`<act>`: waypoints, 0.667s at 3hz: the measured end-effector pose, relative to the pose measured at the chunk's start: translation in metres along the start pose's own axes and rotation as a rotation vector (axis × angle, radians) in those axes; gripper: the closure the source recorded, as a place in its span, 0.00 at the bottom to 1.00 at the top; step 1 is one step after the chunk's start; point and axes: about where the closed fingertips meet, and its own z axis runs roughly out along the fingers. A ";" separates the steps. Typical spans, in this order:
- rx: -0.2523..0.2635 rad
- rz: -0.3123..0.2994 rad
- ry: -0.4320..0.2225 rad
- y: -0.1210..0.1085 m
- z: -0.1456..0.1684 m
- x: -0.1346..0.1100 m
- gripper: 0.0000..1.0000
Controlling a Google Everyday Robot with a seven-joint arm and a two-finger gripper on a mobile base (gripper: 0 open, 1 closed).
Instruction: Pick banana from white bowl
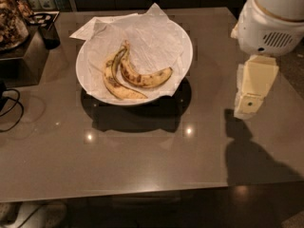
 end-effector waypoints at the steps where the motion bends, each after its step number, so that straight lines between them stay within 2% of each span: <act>1: 0.017 -0.005 0.002 -0.004 0.000 -0.002 0.00; 2: 0.008 0.014 -0.013 -0.008 0.001 -0.004 0.00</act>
Offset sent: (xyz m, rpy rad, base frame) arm 0.0057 -0.0028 -0.0025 0.0303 0.0330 -0.0359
